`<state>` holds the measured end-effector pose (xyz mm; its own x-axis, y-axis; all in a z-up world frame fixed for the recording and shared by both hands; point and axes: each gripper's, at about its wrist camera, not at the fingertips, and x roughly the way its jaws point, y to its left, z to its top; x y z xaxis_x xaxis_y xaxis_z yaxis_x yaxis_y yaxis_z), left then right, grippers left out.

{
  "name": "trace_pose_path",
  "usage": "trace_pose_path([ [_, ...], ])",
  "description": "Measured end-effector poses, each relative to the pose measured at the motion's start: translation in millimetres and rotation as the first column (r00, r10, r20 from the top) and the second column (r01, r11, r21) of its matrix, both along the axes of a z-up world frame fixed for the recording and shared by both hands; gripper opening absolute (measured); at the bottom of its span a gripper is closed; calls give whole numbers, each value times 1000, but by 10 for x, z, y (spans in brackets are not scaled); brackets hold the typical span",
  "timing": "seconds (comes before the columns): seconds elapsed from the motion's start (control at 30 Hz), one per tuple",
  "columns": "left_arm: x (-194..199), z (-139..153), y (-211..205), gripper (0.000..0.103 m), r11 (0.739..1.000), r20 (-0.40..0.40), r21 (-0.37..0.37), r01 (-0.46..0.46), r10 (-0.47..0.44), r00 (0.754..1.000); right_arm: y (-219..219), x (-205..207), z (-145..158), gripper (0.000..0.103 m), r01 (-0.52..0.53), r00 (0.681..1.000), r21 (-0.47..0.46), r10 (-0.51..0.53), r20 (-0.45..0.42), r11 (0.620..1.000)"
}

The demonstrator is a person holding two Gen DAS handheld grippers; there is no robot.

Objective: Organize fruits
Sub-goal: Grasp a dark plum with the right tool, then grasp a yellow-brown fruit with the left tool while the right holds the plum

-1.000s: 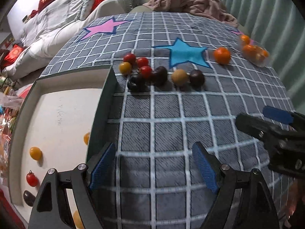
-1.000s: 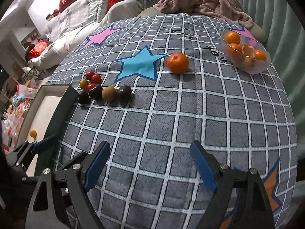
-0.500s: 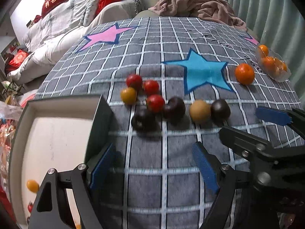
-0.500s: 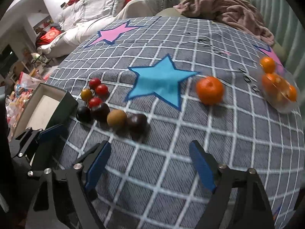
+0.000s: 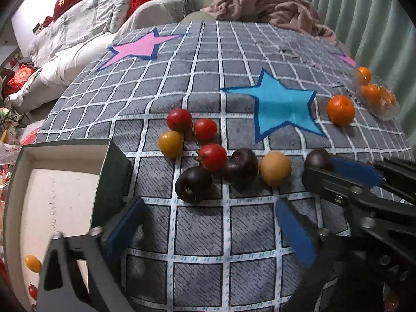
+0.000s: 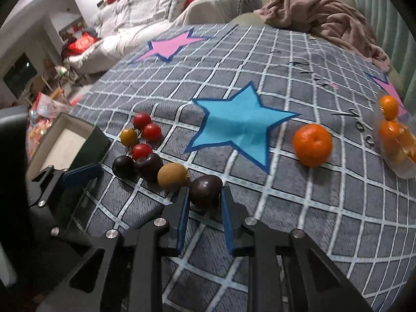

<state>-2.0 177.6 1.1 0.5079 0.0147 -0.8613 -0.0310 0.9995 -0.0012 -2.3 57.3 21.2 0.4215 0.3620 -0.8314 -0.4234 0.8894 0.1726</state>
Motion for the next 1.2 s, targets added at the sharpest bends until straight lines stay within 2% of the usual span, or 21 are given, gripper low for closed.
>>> trace_pose_path([
  [0.03, -22, 18, -17, 85, 1000, 12, -1, 6, -6, 1000, -54, -25, 13, 26, 7, 1000, 14, -7, -1, 1000],
  [0.1, -39, 52, -46, 61, 1000, 28, -6, 26, -25, 999, -174, -98, 32, 26, 22, 1000, 33, -22, 2, 999],
  [0.13, -50, 63, -63, 56, 1000, 30, -6, 29, -29, 999, -203, -123, 30, 26, 26, 1000, 37, -26, 2, 999],
  [0.2, -61, 80, -83, 37, 999, 44, 23, 27, -28, 999, -287, -198, 11, 26, 35, 999, 54, -35, -7, 998],
  [0.23, -65, 84, -80, 31, 999, 45, 20, 32, -32, 998, -323, -232, 1, 26, 40, 999, 61, -39, -10, 997],
  [0.27, -72, 86, -77, 20, 999, 42, -5, 42, -42, 998, -358, -264, -9, 26, 46, 999, 68, -45, -12, 997],
  [0.57, -123, 84, -105, 20, 1000, 39, 12, 15, -15, 999, -563, -457, -74, 26, 75, 996, 116, -70, -46, 990],
  [0.6, -120, 84, -103, 24, 1000, 39, 10, 13, -13, 999, -583, -461, -69, 26, 79, 996, 122, -74, -47, 989],
  [0.63, -120, 87, -104, 31, 1000, 37, 14, 12, -12, 999, -592, -455, -67, 26, 81, 996, 124, -76, -47, 989],
  [0.67, -125, 90, -105, 58, 1000, 34, 10, 16, -16, 999, -606, -457, -61, 26, 84, 996, 127, -78, -45, 988],
  [0.7, -148, 103, -106, 78, 1000, 41, 11, 12, -12, 999, -614, -457, -56, 26, 84, 996, 129, -79, -44, 988],
  [0.77, -241, 171, -132, 79, 1000, 91, 20, 9, -11, 996, -634, -469, -52, 26, 86, 996, 130, -82, -40, 988],
  [1.03, -146, 175, -420, 79, 998, 75, 22, 57, -58, 995, -801, -546, -66, 26, 126, 992, 130, -121, -42, 984],
  [1.13, -63, 140, -571, 78, 997, 67, 45, 68, -71, 995, -868, -557, -64, 26, 141, 990, 130, -136, -42, 981],
  [1.17, -44, 119, -606, 77, 996, 62, 50, 69, -72, 995, -889, -564, -59, 26, 144, 989, 132, -139, -41, 981],
  [1.2, -25, 99, -630, 66, 996, 57, 57, 64, -67, 996, -906, -570, -54, 26, 147, 989, 133, -143, -41, 980],
])
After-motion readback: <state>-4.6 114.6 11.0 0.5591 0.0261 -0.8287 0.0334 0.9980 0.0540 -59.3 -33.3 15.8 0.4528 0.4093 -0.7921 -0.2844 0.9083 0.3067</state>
